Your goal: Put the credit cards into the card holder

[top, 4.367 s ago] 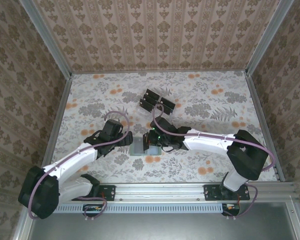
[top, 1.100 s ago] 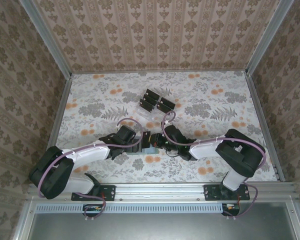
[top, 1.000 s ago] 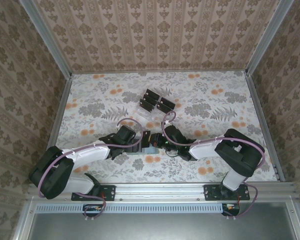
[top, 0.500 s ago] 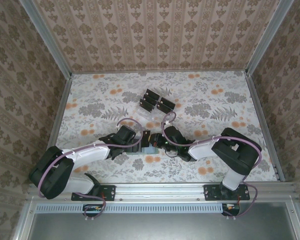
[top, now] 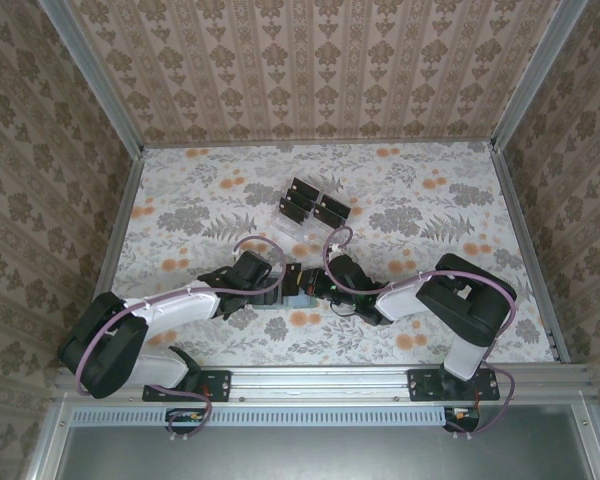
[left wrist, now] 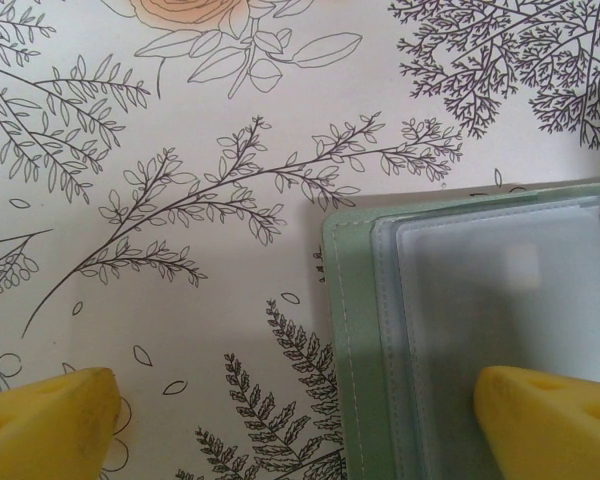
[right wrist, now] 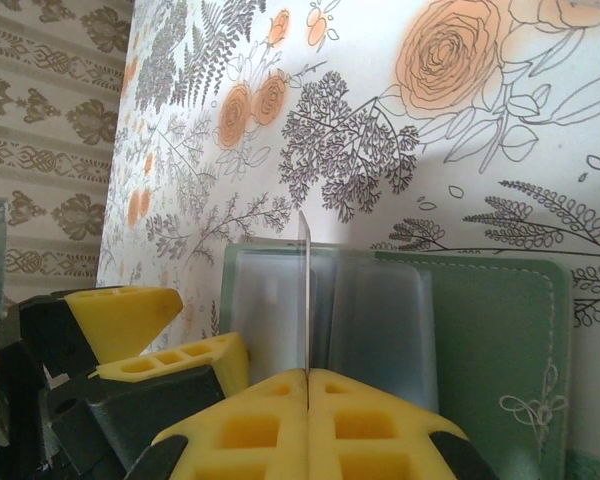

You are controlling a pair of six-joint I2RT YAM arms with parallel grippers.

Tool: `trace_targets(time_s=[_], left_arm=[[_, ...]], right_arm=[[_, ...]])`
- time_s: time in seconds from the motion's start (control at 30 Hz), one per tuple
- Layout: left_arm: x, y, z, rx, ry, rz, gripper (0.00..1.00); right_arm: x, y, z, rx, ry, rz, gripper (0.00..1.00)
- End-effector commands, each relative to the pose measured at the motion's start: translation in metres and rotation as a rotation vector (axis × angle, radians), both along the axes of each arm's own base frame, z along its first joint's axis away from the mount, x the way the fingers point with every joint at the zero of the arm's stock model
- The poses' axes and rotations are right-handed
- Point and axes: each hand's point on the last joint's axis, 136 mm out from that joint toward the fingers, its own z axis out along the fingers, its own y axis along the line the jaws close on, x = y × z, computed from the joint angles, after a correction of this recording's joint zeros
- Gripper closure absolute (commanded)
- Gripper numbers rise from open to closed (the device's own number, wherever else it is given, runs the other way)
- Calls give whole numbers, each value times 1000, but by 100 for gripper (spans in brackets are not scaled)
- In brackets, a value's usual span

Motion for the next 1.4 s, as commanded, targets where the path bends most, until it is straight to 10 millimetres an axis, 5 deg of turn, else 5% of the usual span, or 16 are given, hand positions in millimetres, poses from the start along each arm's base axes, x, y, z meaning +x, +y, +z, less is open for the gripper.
trace_targets(time_s=[0.0,1.37], left_arm=[[-10,13,-7,49,31,17,0],[-9,13,-6,50,29,18,0]], right_arm=[[-2,-3,-10,0,13,-11,100],[-23,7,-29,42,88,30,100]])
